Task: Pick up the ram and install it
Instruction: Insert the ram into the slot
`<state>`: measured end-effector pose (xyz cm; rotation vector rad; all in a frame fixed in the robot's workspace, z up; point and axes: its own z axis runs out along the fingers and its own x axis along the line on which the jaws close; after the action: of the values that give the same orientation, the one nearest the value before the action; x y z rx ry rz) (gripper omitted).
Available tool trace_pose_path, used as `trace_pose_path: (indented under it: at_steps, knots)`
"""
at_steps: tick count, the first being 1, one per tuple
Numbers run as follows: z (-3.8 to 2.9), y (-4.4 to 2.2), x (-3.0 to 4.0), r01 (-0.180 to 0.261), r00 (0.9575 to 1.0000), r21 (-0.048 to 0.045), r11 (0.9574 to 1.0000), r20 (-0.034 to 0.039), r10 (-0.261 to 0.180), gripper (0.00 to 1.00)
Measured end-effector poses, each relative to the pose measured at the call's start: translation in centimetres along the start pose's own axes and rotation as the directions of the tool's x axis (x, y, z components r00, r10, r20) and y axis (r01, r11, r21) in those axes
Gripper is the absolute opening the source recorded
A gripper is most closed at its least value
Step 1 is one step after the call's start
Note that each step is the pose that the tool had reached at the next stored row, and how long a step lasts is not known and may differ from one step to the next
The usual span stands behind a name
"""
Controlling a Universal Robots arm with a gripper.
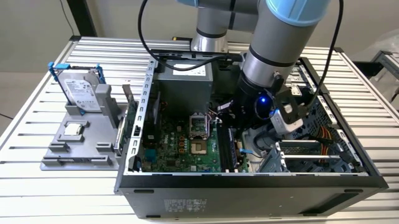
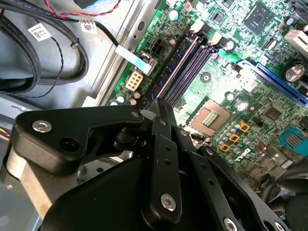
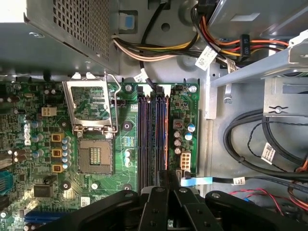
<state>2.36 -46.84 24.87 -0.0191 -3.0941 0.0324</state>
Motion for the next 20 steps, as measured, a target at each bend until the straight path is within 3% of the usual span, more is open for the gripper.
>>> trace_pose_path:
  at_steps: [20]
  knots:
    - [-0.46, -0.01, 0.02, 0.014, 0.9999, 0.0007, 0.9999, 0.0003, -0.014, 0.0]
